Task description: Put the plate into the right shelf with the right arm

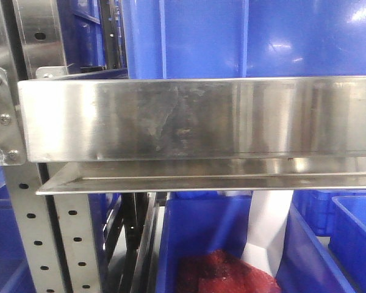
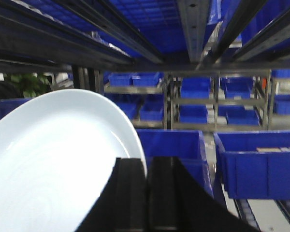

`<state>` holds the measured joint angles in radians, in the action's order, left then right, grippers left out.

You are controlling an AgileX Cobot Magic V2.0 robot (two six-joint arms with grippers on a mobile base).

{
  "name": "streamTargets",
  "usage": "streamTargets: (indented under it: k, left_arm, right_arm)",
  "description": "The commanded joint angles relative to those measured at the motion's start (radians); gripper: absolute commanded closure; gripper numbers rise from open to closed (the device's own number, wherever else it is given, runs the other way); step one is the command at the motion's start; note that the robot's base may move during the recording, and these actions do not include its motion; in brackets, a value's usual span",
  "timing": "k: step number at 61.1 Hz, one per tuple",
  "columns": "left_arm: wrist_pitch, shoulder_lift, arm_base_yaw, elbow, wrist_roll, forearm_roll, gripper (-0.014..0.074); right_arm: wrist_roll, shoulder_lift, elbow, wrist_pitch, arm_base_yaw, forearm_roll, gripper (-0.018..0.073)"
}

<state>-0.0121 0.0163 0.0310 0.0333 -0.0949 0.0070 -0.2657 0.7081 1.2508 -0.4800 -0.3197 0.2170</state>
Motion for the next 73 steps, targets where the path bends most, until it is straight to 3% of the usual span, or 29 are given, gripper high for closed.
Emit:
streamTargets:
  k: [1,19,40,55,61,73]
  left_arm:
    - [0.089,0.008,0.004,0.007,-0.006,0.000,0.0643]
    - [0.089,0.008,0.004,0.007,-0.006,0.000,0.0643]
    - [0.089,0.008,0.004,0.007,-0.006,0.000,0.0643]
    - [0.089,0.008,0.004,0.007,-0.006,0.000,0.0643]
    - [0.089,0.008,0.004,0.007,-0.006,0.000,0.0643]
    - [0.089,0.008,0.004,0.007,-0.006,0.000,0.0643]
  right_arm:
    - [0.001,0.133,0.133,0.019,0.000,0.011,0.0504]
    - [0.001,0.484,0.338,-0.081,0.002,0.011,0.0504]
    - [0.001,0.771,0.342,-0.058,0.002,0.026,0.0504]
    - [0.001,0.835,0.342,-0.052,0.002,0.026,0.0491]
    - [0.001,0.838,0.342,-0.052,0.002,0.026,0.0397]
    - [0.001,0.833,0.342,-0.054,0.002,0.026,0.0023]
